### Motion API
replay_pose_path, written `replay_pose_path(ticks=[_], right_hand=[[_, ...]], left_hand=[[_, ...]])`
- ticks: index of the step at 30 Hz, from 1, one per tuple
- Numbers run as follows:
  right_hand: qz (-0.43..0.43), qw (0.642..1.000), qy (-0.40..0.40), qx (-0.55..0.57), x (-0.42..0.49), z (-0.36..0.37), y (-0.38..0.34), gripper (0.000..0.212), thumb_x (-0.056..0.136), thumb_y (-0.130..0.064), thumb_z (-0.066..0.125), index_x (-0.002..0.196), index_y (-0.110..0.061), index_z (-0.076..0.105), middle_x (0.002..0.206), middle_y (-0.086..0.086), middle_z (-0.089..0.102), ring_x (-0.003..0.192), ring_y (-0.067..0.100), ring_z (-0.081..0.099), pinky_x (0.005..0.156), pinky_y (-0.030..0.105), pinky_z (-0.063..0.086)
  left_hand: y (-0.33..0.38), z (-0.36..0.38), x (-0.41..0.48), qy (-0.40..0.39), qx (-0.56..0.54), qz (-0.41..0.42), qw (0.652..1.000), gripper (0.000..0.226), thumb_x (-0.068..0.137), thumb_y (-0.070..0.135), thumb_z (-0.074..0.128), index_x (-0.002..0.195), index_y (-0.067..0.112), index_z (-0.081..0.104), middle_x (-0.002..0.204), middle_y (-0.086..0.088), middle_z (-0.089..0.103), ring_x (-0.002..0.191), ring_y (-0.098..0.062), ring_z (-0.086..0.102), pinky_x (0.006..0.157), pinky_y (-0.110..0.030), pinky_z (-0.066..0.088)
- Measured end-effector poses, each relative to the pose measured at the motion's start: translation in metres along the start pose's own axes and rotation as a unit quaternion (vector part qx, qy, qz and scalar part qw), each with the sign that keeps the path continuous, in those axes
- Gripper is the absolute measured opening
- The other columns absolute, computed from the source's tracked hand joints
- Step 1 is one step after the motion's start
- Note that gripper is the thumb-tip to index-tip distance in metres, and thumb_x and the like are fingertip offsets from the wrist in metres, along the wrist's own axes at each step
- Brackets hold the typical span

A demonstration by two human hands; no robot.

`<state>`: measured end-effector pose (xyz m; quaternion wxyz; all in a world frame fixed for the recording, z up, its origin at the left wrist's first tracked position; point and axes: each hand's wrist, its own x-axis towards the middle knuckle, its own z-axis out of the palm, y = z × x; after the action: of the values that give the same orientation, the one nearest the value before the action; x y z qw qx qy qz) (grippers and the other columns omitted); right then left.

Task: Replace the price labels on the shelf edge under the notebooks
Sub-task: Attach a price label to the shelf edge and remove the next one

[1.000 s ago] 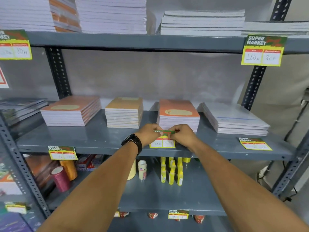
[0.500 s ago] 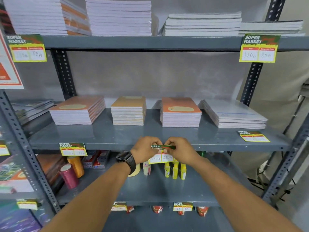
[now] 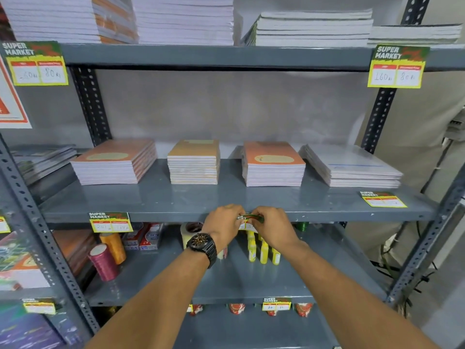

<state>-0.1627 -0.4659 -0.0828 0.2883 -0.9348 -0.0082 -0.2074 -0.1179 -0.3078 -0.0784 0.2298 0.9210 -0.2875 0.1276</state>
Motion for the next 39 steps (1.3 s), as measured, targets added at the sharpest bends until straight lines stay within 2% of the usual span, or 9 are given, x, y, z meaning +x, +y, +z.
replay_pose_path(ticks=[9,17,22,25,28,31,34,37,39], right_hand=[[-0.013,0.997,0.001,-0.070,0.001,0.001,-0.006,0.010,0.086,-0.020,0.064,0.089,-0.010,0.062,0.085,0.011,0.069,0.079,0.031,0.062,0.068,0.038,0.052],[-0.021,0.989,0.038,-0.139,0.001,-0.004,-0.007,0.024,0.083,-0.033,0.067,0.083,-0.022,0.046,0.084,-0.002,0.059,0.074,0.024,0.055,0.061,0.035,0.044],[-0.003,0.992,0.044,-0.117,-0.001,-0.005,-0.004,0.022,0.083,-0.033,0.068,0.086,-0.020,0.052,0.087,-0.001,0.060,0.078,0.024,0.057,0.063,0.036,0.045],[-0.029,0.984,0.073,-0.162,-0.002,-0.003,-0.002,0.020,0.083,-0.029,0.069,0.094,-0.018,0.056,0.095,0.001,0.060,0.086,0.026,0.055,0.071,0.037,0.044],[-0.179,0.944,0.106,-0.255,-0.013,0.008,0.000,0.027,0.080,-0.022,0.070,0.105,-0.016,0.060,0.105,0.003,0.063,0.096,0.029,0.058,0.082,0.038,0.045],[-0.303,0.900,0.006,-0.313,-0.032,0.028,0.014,0.058,0.079,-0.015,0.060,0.134,-0.008,0.047,0.140,0.010,0.053,0.132,0.030,0.046,0.111,0.044,0.035],[-0.288,0.871,-0.073,-0.391,-0.041,0.041,0.030,0.074,0.082,-0.016,0.046,0.150,-0.005,0.020,0.157,0.014,0.028,0.146,0.030,0.023,0.118,0.046,0.011],[-0.260,0.870,-0.078,-0.411,-0.041,0.046,0.041,0.070,0.084,-0.016,0.024,0.152,-0.005,0.010,0.161,0.015,0.013,0.149,0.031,0.009,0.117,0.049,0.004],[-0.258,0.868,-0.076,-0.418,-0.041,0.048,0.046,0.069,0.084,-0.016,0.017,0.152,-0.005,0.007,0.161,0.014,0.006,0.149,0.030,0.003,0.118,0.050,0.002]], left_hand=[[-0.007,-0.004,0.006,0.002,0.042,0.026,0.999,0.015,0.091,0.029,0.057,0.102,0.020,0.060,0.104,-0.003,0.066,0.094,-0.029,0.062,0.076,-0.042,0.053],[-0.015,-0.015,0.016,0.002,0.122,0.072,0.990,0.025,0.087,0.040,0.061,0.101,0.019,0.057,0.103,-0.001,0.062,0.100,-0.025,0.052,0.080,-0.037,0.042],[-0.014,-0.018,0.015,-0.005,0.151,0.070,0.986,0.026,0.088,0.042,0.060,0.099,0.019,0.060,0.103,-0.002,0.062,0.101,-0.026,0.053,0.080,-0.036,0.041],[-0.014,-0.023,0.015,-0.030,0.109,0.069,0.991,0.022,0.091,0.035,0.058,0.104,0.018,0.063,0.106,-0.004,0.063,0.104,-0.025,0.053,0.083,-0.038,0.044],[-0.022,-0.030,0.012,-0.023,0.047,0.050,0.997,0.020,0.090,0.026,0.061,0.108,0.018,0.065,0.107,-0.003,0.065,0.103,-0.022,0.057,0.085,-0.035,0.047],[-0.034,-0.033,0.003,-0.008,0.023,0.030,0.999,0.022,0.089,0.019,0.062,0.110,0.017,0.065,0.109,-0.003,0.067,0.103,-0.021,0.061,0.089,-0.035,0.049],[-0.043,-0.037,-0.005,-0.004,0.017,0.021,1.000,0.025,0.090,0.013,0.060,0.114,0.016,0.065,0.114,-0.003,0.068,0.104,-0.020,0.063,0.092,-0.036,0.051],[-0.045,-0.041,-0.010,0.000,0.013,0.024,1.000,0.028,0.091,0.007,0.056,0.116,0.016,0.064,0.117,-0.004,0.068,0.104,-0.020,0.064,0.093,-0.035,0.052],[-0.045,-0.042,-0.013,0.005,0.009,0.028,1.000,0.029,0.091,0.006,0.055,0.117,0.015,0.064,0.118,-0.004,0.068,0.105,-0.020,0.065,0.094,-0.035,0.051]])
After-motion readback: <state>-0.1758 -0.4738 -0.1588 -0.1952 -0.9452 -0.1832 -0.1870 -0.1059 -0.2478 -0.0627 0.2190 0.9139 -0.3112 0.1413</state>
